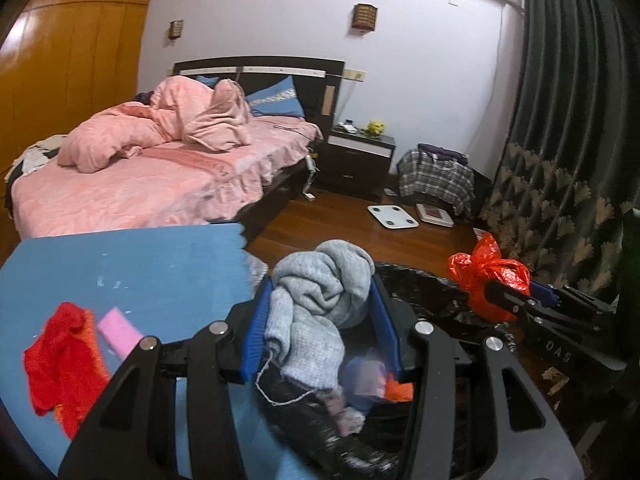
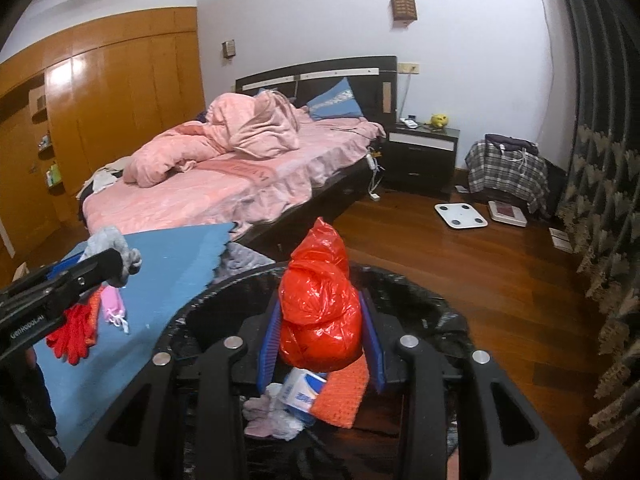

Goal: Collect trash
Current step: 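Carry the red bag and grey sock over the bin and open both tools, then move both open tools back over the mat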

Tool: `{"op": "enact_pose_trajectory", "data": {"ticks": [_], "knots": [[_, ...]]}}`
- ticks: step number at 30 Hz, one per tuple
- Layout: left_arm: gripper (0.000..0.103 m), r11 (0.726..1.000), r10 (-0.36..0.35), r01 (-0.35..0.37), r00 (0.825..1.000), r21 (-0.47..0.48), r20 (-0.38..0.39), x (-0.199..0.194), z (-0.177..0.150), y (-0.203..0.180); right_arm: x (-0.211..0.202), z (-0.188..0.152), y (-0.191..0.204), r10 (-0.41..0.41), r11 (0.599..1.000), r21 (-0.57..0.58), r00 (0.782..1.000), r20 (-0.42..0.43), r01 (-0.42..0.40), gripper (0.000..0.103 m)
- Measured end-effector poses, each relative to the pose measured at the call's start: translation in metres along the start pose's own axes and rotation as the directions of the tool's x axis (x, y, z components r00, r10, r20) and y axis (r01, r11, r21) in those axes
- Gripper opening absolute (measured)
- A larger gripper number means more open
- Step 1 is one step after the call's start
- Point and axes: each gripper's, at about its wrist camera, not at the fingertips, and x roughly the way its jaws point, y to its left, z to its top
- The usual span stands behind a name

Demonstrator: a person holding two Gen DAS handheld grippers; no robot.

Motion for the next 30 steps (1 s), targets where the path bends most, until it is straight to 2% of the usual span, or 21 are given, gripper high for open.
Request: {"op": "enact_pose_trajectory", "data": {"ticks": [3, 5, 7, 9, 11, 13, 15, 19, 23, 30], "knots": [[0.049, 0.999, -0.048, 0.048, 0.999, -0.001, -0.017, 0.011, 0.002, -0.009, 0.001, -0.001, -0.01, -0.02, 1.0, 0.015, 1.0, -0.006, 0.02, 0.04], [0.058, 0.997, -0.071, 0.071, 0.997, 0.003, -0.027, 0.018, 0.003, -0.014, 0.002, -0.002, -0.016, -0.031, 0.999, 0.017, 0.999, -0.005, 0.031, 0.043], [0.062, 0.996, -0.089, 0.089, 0.996, 0.0, -0.027, 0.022, 0.004, -0.015, 0.002, -0.004, -0.022, -0.044, 0.999, 0.02, 0.999, -0.004, 0.044, 0.057], [0.066, 0.996, -0.087, 0.087, 0.996, 0.003, -0.02, 0.022, 0.005, -0.015, 0.001, -0.005, -0.026, -0.054, 0.998, 0.026, 0.999, 0.0, 0.054, 0.062], [0.07, 0.997, -0.079, 0.079, 0.997, 0.002, -0.011, 0.02, 0.007, -0.012, 0.001, -0.006, -0.03, -0.06, 0.998, 0.028, 0.998, 0.001, 0.06, 0.071], [0.072, 0.998, -0.058, 0.058, 0.998, -0.002, -0.009, 0.018, 0.007, -0.006, 0.001, -0.007, -0.03, -0.071, 0.997, 0.033, 0.997, 0.005, 0.071, 0.088], [0.079, 1.0, -0.026, 0.026, 1.0, -0.005, -0.002, 0.013, 0.006, 0.003, -0.001, -0.008, -0.028, -0.075, 0.996, 0.039, 0.997, 0.008, 0.074, 0.096], [0.087, 0.999, 0.044, -0.044, 0.999, -0.007, 0.011, -0.002, 0.004, 0.024, 0.0, -0.005, -0.014, -0.061, 0.998, 0.025, 0.998, 0.018, 0.06, 0.097], [0.088, 0.993, 0.116, -0.116, 0.993, -0.035, 0.004, -0.019, -0.005, 0.057, 0.006, -0.003, 0.01, -0.012, 1.0, 0.006, 1.0, 0.015, 0.012, 0.097], [0.089, 0.961, 0.267, -0.267, 0.964, -0.066, -0.011, -0.055, -0.029, 0.119, 0.02, -0.002, 0.068, 0.088, 0.995, -0.04, 0.996, 0.0, -0.088, 0.097]]}}
